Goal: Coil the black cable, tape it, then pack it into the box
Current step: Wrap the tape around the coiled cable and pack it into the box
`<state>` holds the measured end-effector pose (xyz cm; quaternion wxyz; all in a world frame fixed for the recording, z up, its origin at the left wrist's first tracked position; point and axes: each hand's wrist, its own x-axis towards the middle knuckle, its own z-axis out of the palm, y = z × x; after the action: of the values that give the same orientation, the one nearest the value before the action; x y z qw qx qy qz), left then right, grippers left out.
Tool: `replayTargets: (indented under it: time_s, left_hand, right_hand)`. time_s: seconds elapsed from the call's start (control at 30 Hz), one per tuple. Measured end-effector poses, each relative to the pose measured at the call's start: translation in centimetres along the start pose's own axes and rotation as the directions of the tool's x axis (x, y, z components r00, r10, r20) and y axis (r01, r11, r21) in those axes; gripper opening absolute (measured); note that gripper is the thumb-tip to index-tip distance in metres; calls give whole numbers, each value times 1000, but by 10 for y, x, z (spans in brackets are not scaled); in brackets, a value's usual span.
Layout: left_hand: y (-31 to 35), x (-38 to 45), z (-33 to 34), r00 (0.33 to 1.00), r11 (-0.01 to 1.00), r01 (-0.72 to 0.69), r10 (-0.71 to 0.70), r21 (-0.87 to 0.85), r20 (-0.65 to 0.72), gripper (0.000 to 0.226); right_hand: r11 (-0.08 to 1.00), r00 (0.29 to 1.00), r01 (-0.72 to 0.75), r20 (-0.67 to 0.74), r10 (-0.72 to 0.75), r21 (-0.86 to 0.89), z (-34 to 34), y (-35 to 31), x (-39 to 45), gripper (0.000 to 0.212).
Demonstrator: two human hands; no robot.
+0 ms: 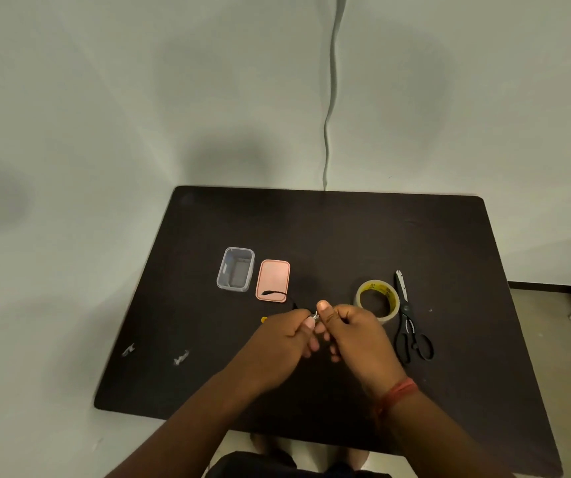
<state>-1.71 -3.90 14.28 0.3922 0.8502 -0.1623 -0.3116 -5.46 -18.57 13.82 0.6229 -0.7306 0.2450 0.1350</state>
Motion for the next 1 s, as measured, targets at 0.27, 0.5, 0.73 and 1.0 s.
replayTargets:
  time_s: [0.27,0.5,0.73,1.0]
  left_hand:
    - [7,-12,-9,996,908,70,-86,-412,-20,37]
    - [34,-10,-24,998,601,61,-36,-797,49,35]
    - [45,-3,-33,999,343,23,-51,-939,6,35]
    - [44,5,-23,988,161,48,-155,-986,23,37]
  right_hand:
    - [826,838,535,-16,-546,-175,-11,23,4,36]
    - [851,862,387,187,-471,356,5,12,-11,44]
    - [798,917,188,188,-351,572,14,-7,-14,37]
    - [840,980,122,71,-186,529,22,-12,-13,42]
